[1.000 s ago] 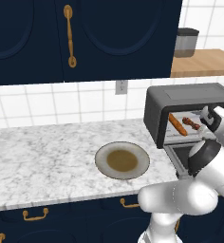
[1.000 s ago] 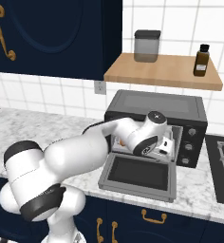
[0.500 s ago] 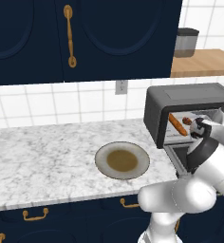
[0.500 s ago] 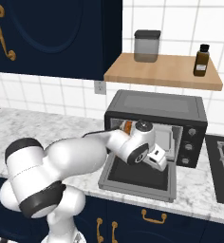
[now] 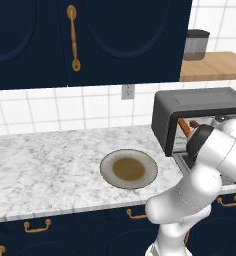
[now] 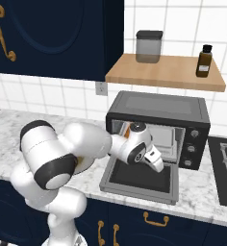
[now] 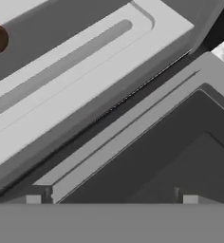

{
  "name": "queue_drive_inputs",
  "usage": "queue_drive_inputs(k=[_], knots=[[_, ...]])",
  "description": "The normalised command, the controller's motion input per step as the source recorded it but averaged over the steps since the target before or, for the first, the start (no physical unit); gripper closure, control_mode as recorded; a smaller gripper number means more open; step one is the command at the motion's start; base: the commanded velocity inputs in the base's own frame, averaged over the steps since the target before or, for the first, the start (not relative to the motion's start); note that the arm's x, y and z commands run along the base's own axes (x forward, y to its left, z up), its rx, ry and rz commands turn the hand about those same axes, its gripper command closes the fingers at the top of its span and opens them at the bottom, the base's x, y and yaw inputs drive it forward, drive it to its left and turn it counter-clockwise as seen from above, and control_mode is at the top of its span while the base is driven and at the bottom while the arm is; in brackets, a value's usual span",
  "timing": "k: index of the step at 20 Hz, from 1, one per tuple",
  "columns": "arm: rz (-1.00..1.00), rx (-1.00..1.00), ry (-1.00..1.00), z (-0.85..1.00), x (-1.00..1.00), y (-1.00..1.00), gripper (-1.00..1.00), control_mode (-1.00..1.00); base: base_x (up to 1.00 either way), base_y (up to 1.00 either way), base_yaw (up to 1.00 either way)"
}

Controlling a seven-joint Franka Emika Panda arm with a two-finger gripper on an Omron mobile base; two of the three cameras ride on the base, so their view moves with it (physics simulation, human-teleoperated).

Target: Pick up the kebab skewer and baguette bread, and place them inside the toaster oven. Close the toaster oven door and start by setting the timer.

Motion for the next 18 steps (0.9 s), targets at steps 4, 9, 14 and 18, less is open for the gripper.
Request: queue_drive_inputs(k=[4,9,14,18], knots=[[-0.17,0.0,0.02,0.0,0.35,-0.18,-1.0,-1.0,0.0,0.0,0.0],[-0.17,0.0,0.02,0.0,0.39,-0.12,-1.0,-1.0,0.0,0.0,0.0],[-0.11,0.03,0.0,0.02,-0.25,-0.13,-1.0,-1.0,0.0,0.0,0.0],[0.0,0.07,0.0,0.3,-1.0,-0.09,-1.0,-1.0,0.0,0.0,0.0]])
